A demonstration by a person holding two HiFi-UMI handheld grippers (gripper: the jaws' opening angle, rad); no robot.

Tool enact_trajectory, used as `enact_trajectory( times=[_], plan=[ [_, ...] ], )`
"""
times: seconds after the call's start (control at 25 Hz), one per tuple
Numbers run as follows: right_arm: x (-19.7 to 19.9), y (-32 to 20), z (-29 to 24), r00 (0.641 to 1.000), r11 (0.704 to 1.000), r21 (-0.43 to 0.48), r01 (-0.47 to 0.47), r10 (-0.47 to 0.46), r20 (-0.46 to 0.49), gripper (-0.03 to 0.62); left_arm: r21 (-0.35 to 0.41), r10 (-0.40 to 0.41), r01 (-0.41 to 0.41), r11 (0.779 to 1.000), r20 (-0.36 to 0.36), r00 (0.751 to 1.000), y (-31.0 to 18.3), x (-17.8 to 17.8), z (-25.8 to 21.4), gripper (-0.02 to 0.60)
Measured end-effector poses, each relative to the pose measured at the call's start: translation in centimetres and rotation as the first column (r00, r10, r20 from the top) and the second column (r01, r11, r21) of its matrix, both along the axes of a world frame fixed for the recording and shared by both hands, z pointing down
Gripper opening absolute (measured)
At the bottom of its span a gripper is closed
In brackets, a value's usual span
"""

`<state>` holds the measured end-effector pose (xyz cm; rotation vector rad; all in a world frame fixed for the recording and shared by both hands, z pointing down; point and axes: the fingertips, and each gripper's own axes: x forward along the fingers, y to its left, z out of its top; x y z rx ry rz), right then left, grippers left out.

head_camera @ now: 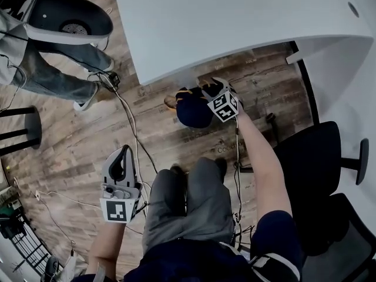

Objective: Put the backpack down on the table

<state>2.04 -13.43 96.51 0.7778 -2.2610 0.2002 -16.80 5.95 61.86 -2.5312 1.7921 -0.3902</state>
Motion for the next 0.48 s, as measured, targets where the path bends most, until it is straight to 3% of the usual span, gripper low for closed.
enact_trajectory(
  times=[0.2, 0.48],
  plan=[
    [0.0, -0.8, 2.6, 1.000, 0.999, -0.049, 0.023, -0.023, 0.011, 0.241, 0.030, 0.000, 0.000, 1.000, 0.007, 1.000, -0.2, -0.5, 0.9, 0.003],
    [-0.4, -1.5, 5.3, 0.995, 0.986, -0.139, 0.093, -0.096, -0.011, 0.235, -0.005, -0.057, 0.057, 0.998, 0.019, 0.998, 0.3, -2.0, 2.9, 0.003]
  ],
)
